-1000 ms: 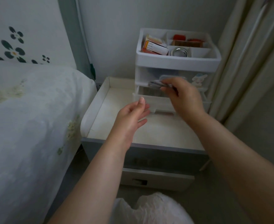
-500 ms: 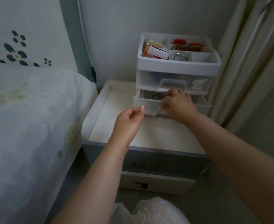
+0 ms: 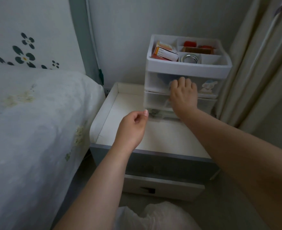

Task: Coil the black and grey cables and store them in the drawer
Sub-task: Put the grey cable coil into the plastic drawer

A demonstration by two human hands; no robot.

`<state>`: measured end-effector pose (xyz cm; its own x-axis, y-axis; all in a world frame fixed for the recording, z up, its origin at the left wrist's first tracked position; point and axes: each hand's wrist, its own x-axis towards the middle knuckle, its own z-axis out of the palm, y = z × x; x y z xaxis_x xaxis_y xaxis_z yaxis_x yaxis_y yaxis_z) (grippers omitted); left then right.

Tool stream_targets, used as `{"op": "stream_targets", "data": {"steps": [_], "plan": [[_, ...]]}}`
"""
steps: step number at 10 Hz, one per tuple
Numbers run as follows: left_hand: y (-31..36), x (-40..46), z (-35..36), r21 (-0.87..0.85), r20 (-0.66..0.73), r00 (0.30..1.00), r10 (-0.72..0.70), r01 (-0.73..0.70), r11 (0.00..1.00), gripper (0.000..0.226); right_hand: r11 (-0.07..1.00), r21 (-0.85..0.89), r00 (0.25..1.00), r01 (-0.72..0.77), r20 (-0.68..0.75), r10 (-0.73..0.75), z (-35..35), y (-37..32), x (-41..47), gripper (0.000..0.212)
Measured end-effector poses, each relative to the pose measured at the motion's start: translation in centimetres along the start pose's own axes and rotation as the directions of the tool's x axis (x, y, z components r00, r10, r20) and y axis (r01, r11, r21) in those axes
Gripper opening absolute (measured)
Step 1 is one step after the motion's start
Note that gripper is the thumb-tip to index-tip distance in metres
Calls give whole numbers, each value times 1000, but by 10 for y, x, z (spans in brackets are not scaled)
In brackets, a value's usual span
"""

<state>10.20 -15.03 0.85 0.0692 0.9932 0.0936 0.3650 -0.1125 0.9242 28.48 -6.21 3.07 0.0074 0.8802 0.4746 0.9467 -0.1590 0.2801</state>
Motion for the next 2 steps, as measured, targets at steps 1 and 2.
{"op": "stream_targets", "data": {"steps": [1, 2], "plan": [[-4, 2, -4, 26, 3, 1000, -3, 3, 1000, 41, 999, -49, 999, 21, 51, -18, -1, -2, 6, 41], [-5, 1, -11, 31, -21, 1000, 15, -14, 999, 33, 997, -33, 996, 65, 55, -63, 5, -3, -4, 42]]}}
